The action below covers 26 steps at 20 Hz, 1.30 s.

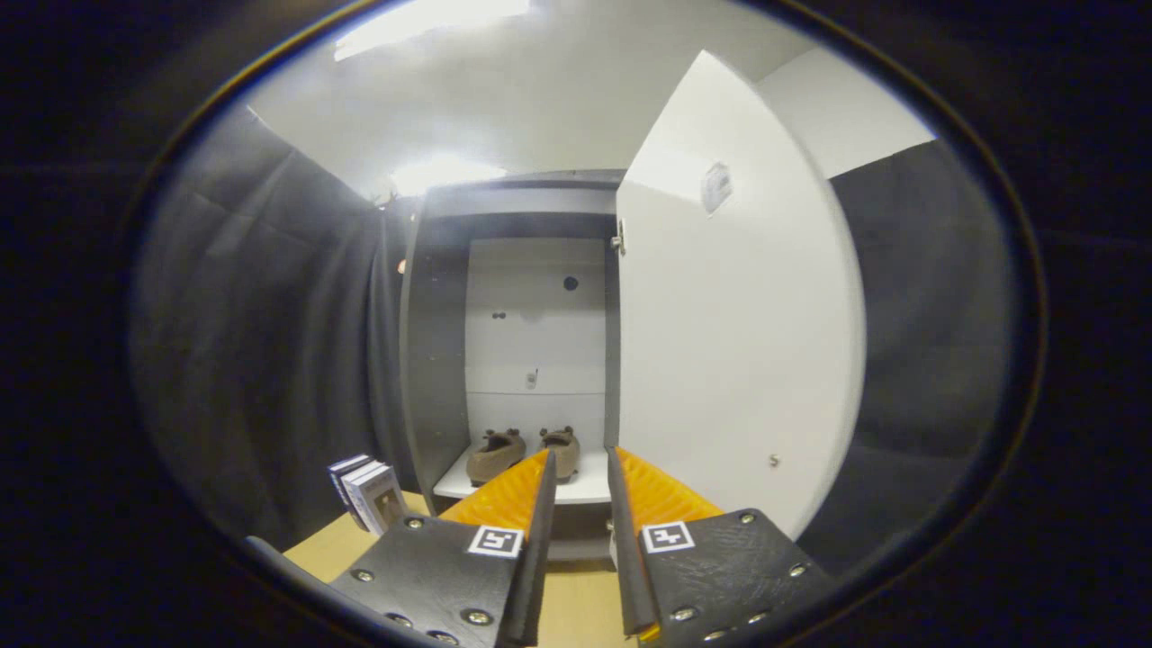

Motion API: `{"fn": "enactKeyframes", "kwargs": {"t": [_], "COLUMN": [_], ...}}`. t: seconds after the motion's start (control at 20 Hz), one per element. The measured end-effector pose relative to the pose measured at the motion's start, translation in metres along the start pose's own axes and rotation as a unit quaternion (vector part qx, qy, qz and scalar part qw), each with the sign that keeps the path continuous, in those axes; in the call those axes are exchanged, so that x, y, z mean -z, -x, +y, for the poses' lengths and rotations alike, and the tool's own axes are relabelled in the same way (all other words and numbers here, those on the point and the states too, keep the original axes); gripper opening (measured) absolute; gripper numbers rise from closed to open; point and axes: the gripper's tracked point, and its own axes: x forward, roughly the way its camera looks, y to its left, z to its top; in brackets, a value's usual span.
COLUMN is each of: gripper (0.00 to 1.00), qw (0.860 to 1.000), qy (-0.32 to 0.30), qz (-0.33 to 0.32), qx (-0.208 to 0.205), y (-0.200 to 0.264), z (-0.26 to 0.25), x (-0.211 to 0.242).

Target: Open the shoe cabinet door, grab the shoes and put them into the shoe cabinet, then close the shoe cabinet door.

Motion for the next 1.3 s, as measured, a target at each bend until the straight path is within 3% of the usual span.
{"fn": "enactKeyframes", "kwargs": {"t": [0.15, 0.3, 0.65, 1.1, 1.3], "gripper": [0.34, 0.34, 0.34, 0.51, 0.50], "qw": [1.000, 0.999, 0.995, 0.995, 0.995], "qy": [-0.003, -0.007, -0.030, -0.063, -0.083], "qz": [-0.009, -0.021, -0.006, 0.059, 0.056], "qx": [0.000, 0.027, 0.091, 0.051, 0.027], "y": [0.033, 0.055, 0.048, 0.005, 0.005], "z": [-0.024, -0.062, -0.148, -0.157, -0.146], "x": [-0.010, -0.019, -0.026, 0.007, 0.009]}}
